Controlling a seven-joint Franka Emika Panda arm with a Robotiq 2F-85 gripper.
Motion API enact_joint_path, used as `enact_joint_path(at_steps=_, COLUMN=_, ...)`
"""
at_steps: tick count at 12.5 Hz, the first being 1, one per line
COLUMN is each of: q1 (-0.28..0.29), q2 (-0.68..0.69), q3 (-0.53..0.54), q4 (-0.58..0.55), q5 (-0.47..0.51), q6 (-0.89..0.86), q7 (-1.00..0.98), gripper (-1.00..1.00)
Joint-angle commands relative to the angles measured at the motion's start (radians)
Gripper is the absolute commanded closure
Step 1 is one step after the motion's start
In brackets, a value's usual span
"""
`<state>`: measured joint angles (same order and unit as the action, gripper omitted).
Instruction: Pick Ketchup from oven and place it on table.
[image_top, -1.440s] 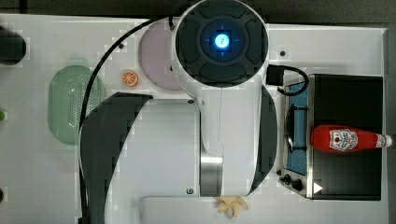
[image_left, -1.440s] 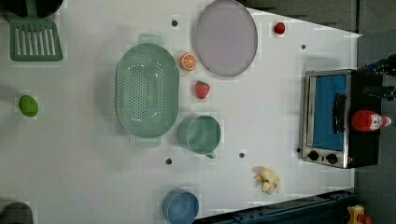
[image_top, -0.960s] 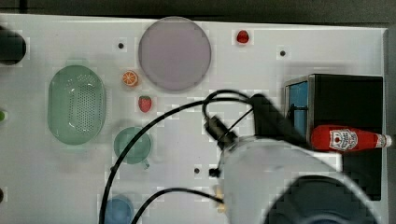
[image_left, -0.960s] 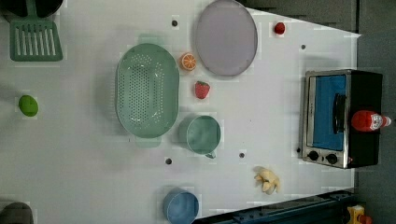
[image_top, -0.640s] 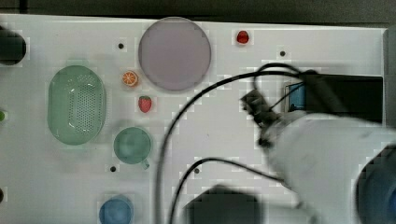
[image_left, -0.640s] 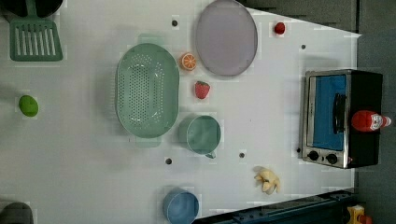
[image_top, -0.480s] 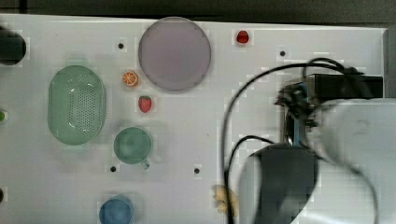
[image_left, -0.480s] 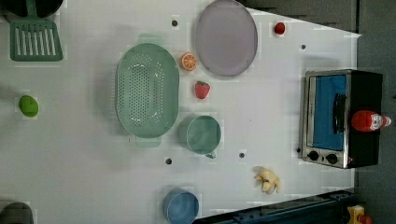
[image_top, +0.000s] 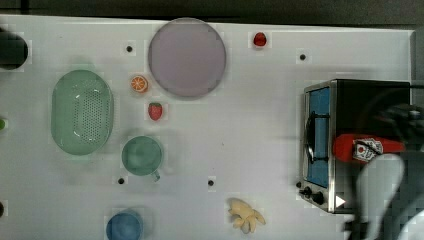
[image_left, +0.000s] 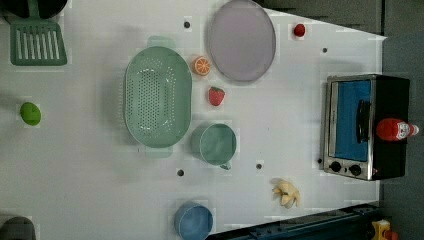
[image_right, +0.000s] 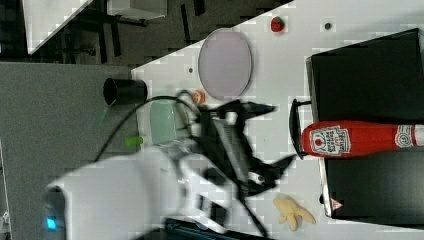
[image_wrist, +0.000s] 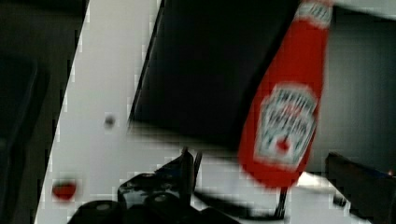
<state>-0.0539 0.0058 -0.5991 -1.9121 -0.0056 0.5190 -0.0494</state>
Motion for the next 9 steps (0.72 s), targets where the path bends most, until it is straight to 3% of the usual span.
enact_joint_path(at_steps=1, q1=-0.026, q2=0.14, q3=-0.025, q4=0.011, q5=0.097, q6=0.034, q7=0.001, gripper=-1.0)
enact_joint_path(at_steps=3, q1=-0.03, q2=0.208, q3=-0.039, q4=0.011, q5=0.172, q6=0.056, q7=0.054, gripper=-1.0)
enact_joint_path(at_steps=8, q1=-0.031, q2=0.297, q3=-0.041, q4=0.003, q5=0.178, q6=0.059, q7=0.097, gripper=-1.0)
enact_joint_path(at_steps=9, q1=-0.032, q2=0.3, q3=-0.041, q4=-0.004, q5=0.178, q6=0.059, q7=0.097, gripper=-0.71)
